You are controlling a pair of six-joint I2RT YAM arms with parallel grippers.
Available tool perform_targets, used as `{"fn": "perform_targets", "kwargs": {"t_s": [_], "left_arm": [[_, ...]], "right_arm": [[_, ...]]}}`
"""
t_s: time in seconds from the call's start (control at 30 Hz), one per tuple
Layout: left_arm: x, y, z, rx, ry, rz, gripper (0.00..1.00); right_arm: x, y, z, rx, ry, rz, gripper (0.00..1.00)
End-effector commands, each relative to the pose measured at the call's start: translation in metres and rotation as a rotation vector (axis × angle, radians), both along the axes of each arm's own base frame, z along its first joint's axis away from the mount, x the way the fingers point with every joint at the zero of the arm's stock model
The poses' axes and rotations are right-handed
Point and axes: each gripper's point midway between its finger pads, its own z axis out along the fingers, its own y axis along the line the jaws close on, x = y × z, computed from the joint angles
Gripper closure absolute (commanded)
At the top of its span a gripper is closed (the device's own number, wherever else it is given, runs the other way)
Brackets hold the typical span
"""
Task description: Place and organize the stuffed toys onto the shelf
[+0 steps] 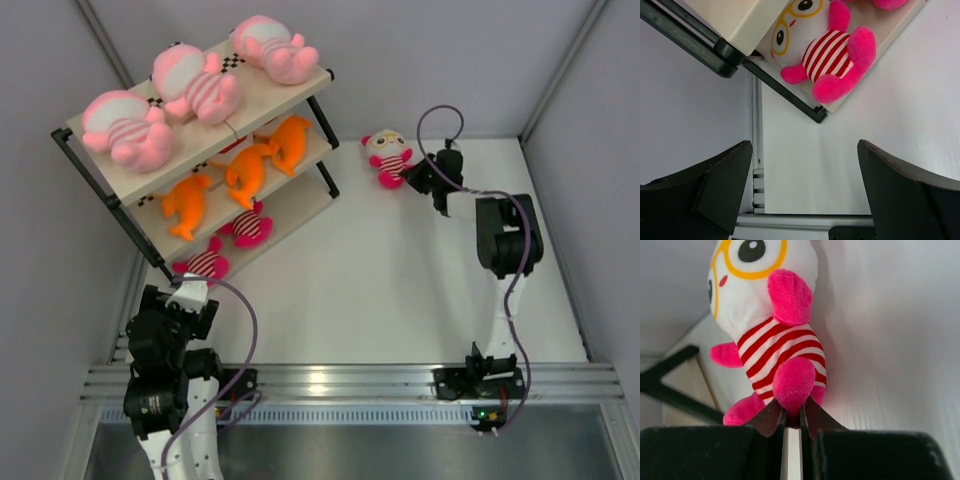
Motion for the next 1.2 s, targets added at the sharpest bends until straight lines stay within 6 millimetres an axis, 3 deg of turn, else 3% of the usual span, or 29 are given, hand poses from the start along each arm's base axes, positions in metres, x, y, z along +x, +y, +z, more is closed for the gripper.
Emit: {"fn": "perform_targets", "kwargs": {"t_s": [0.0,0.07,0.1,0.13,0.17,0.2,0.23,0.27,0.4,0.57,0.83,0.97,1.07,1.17], "left_arm": [[0.008,0.002,0.013,0.017,-0.068,0.0,0.08],[0.008,0.003,0.014,0.016,-0.076,0.008,0.08],[0.007,0.002,0.014,0.015,-0.078,0.007,0.08],[0.007,0.003,0.015,0.016,-0.08,0.008,0.08],[0.007,0.003,0.015,0.016,-0.082,0.01,0.08],[0.006,0.004,0.016,0.013,-0.085,0.019,0.08],[0.006,0.004,0.016,0.01,-0.087,0.024,0.08],[0.005,0.005,0.016,0.008,-0.089,0.031,0.07],[0.002,0.009,0.018,-0.003,-0.102,0.071,0.08],[-0.003,0.016,0.03,-0.023,-0.137,0.135,0.07],[-0.03,0.006,0.136,-0.001,-0.415,0.106,0.07],[-0.041,0.011,0.172,0.008,-0.508,0.141,0.07],[-0.045,0.009,0.186,0.017,-0.534,0.13,0.07],[-0.044,0.008,0.187,0.015,-0.533,0.122,0.07]], "right_arm": [[-0.047,0.006,0.104,-0.119,-0.255,0.142,1.0],[-0.089,0.011,0.12,-0.195,-0.302,0.211,1.0],[-0.108,0.024,0.12,-0.238,-0.316,0.271,1.0],[-0.126,0.03,0.144,-0.252,-0.373,0.297,1.0],[-0.145,0.038,0.133,-0.26,-0.359,0.343,1.0],[-0.16,0.053,0.135,-0.269,-0.376,0.39,1.0],[-0.172,0.059,0.148,-0.265,-0.411,0.403,1.0],[-0.182,0.066,0.143,-0.261,-0.405,0.424,1.0],[-0.209,0.125,0.16,-0.184,-0.484,0.547,1.0],[-0.193,0.178,0.17,-0.046,-0.464,0.596,1.0],[-0.207,0.236,0.168,0.053,-0.475,0.679,1.0],[-0.185,0.254,0.165,0.117,-0.468,0.626,1.0],[-0.165,0.27,0.165,0.163,-0.472,0.595,1.0],[-0.144,0.283,0.156,0.194,-0.442,0.561,1.0]]}}
